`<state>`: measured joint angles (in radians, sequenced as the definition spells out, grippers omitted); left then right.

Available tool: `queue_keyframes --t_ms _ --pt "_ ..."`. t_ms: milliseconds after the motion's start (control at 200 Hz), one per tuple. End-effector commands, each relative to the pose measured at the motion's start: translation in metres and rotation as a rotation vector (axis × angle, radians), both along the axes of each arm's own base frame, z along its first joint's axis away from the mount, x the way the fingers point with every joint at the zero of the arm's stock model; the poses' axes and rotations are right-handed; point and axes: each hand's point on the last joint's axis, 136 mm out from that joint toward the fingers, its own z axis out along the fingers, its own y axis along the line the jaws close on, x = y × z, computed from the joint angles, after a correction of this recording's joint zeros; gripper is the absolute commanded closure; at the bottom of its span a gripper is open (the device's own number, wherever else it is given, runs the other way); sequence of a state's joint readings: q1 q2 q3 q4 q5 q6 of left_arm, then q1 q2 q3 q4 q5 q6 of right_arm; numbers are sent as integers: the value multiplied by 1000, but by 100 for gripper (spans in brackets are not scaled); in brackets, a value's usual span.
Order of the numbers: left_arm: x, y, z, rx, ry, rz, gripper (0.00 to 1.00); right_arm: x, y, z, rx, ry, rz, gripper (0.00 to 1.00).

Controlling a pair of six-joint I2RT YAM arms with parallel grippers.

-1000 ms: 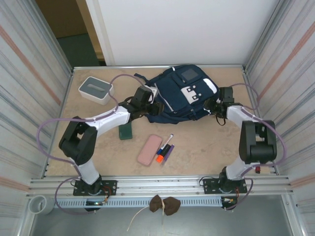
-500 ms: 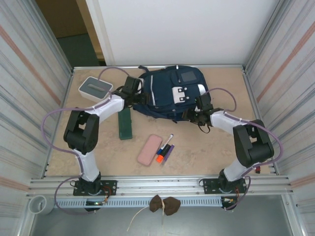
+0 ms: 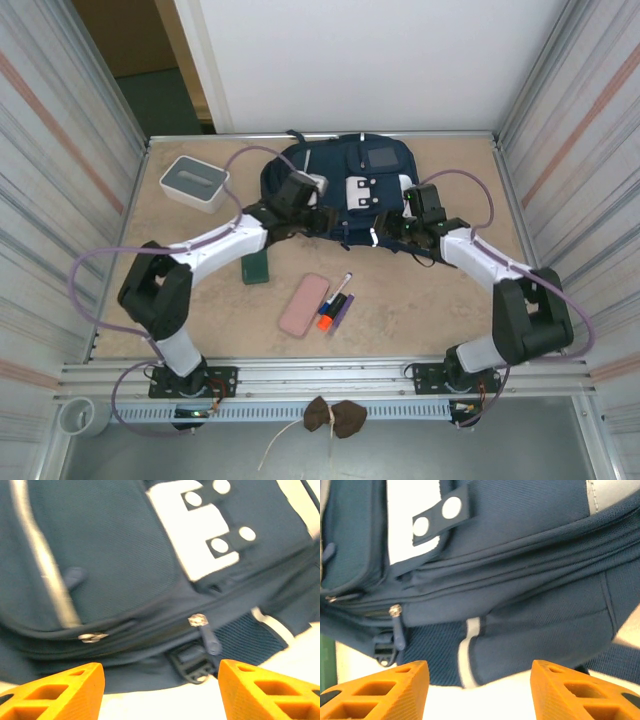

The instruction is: Pack the student bag

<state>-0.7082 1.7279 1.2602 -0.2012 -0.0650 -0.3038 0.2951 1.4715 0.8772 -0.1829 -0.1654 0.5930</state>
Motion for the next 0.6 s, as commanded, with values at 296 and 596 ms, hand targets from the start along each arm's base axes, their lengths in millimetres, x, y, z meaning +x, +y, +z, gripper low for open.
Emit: queue_keyframes --t_ms 296,596 --pt "6 -45 -49 360 -9 -28 40 10 -16 -31 138 24 -48 50" --pt "11 -51 -79 502 31 -85 46 12 -18 -37 165 36 -42 51"
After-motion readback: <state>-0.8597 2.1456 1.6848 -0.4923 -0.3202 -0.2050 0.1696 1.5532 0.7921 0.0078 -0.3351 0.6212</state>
